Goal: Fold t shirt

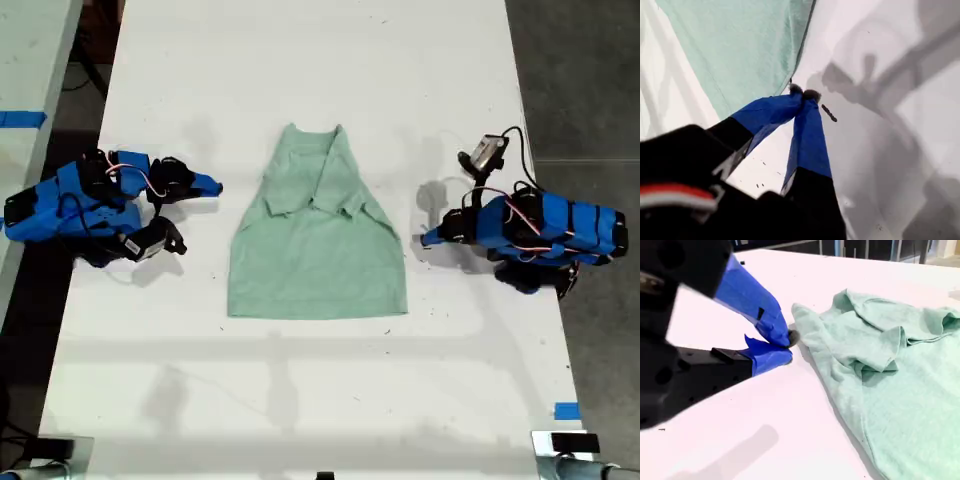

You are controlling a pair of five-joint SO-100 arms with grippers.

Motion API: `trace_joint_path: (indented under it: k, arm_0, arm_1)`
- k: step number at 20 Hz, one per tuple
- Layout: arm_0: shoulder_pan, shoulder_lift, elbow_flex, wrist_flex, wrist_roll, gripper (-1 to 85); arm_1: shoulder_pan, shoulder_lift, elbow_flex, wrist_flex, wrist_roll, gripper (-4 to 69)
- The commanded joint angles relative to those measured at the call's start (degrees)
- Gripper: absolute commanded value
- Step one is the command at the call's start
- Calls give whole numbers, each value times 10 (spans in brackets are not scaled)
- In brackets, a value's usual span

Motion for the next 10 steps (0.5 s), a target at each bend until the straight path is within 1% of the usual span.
trace_joint_path:
  k: [1, 6, 8, 10]
  arm_0:
    - [-3, 4, 22, 2, -5, -3]
    - [-14, 4, 22, 5, -5, -3]
    - [-14, 4, 22, 13, -30, -3]
    - [-3, 0, 22, 15, -40, -3]
  arm_1:
    - [-2, 5, 31, 3, 7, -4]
    - [5, 5, 31, 4, 5, -4]
    - [4, 5, 31, 4, 7, -4]
    - [4, 5, 31, 4, 7, -4]
